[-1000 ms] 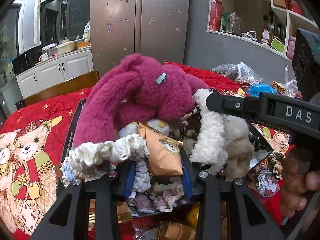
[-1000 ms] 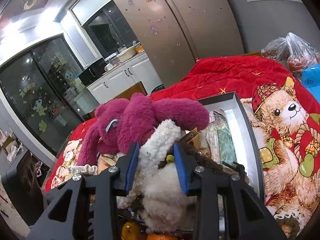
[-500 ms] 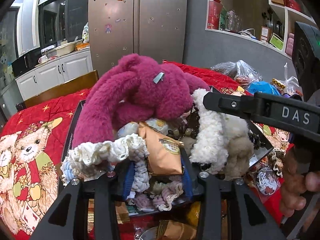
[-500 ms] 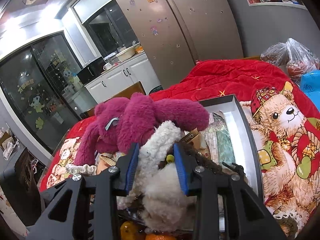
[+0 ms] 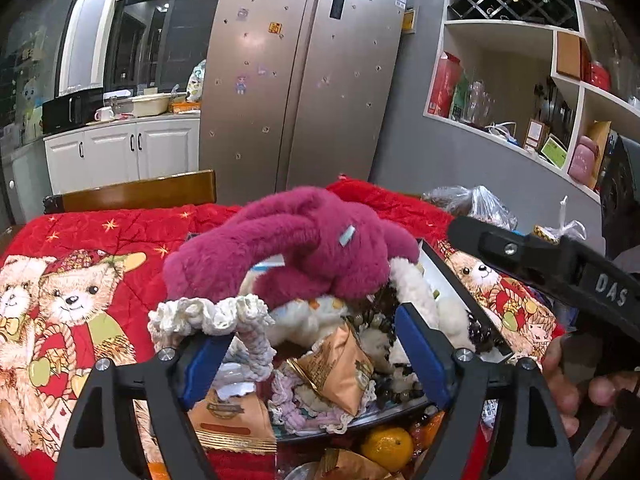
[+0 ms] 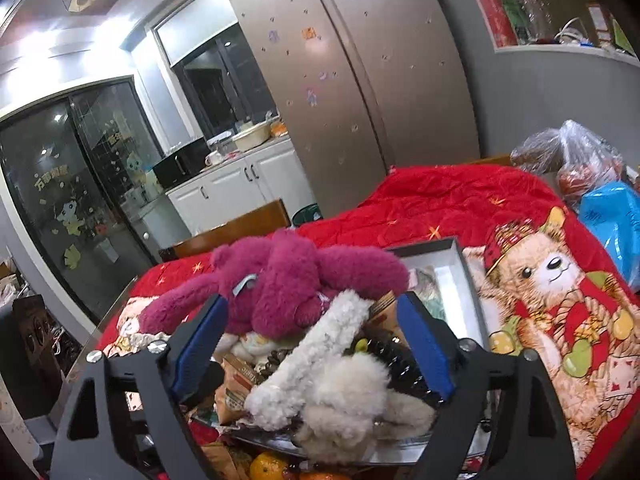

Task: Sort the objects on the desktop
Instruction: 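Lower the scrunchie into the box with left tool while right tool lowers the fluffy stick, open both, then raise both open tools up and away from the black box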

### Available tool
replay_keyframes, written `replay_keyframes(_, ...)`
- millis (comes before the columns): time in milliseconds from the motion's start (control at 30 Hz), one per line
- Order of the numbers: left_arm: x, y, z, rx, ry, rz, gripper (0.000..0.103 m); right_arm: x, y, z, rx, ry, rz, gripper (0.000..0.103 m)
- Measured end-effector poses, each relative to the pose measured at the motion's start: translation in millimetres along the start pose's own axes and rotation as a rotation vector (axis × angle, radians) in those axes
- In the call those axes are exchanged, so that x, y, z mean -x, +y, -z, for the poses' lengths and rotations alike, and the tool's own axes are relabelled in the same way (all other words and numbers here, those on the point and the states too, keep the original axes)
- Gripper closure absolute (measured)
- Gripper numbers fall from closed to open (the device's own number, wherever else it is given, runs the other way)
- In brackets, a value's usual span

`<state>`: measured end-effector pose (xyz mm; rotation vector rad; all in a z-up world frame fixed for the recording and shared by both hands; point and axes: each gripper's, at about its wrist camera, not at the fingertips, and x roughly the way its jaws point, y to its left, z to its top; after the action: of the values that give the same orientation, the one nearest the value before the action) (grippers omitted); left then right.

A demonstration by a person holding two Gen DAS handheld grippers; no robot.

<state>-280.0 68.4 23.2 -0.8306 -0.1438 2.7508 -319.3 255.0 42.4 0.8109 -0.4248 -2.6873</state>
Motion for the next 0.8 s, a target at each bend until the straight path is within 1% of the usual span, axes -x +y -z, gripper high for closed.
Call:
replay_keyframes(100,1.5,0.8,-0.6,-0.021,-0.005,-0.02,0.02,5.6,-0.6,-3.5,-0.012,-0.013,-0.006,0.005)
replay_keyframes(200,2.8,2.3,-1.4,-0.026,-0.013,-0.03,0.02,8.8,2.2,-4.5,-0.001,-0.022,-0.006,0.005)
replay_keyframes(333,6.4,6.4,-3.6,-0.003,-0.024,-0.016,0.02,12.7,6.3,-6.3,0.007,-0.034,-0.012,0.0)
replay_keyframes(433,9.1,7.4,-6.1,0.0,-0.03,-0.026,0.02,14.8,8.6,-7.7,0.018,-0.031,-0.019,0.0)
replay_keyframes(567,15.5,6.9,-8.9,-0.02,-0.046,-0.065,0.02,19.7,15.3,-9.5,0.037,-0.032,-0.018,0.0)
replay_keyframes(700,22.3,4.2,-10.1,-0.066,-0.063,-0.103,0.02,26.0,23.2,-11.2,0.065,-0.032,-0.018,0.0)
replay_keyframes(800,30.5,3.1,-11.6,-0.098,-0.07,-0.13,0.02,34.5,35.5,-13.5,0.113,-0.034,-0.01,0.0)
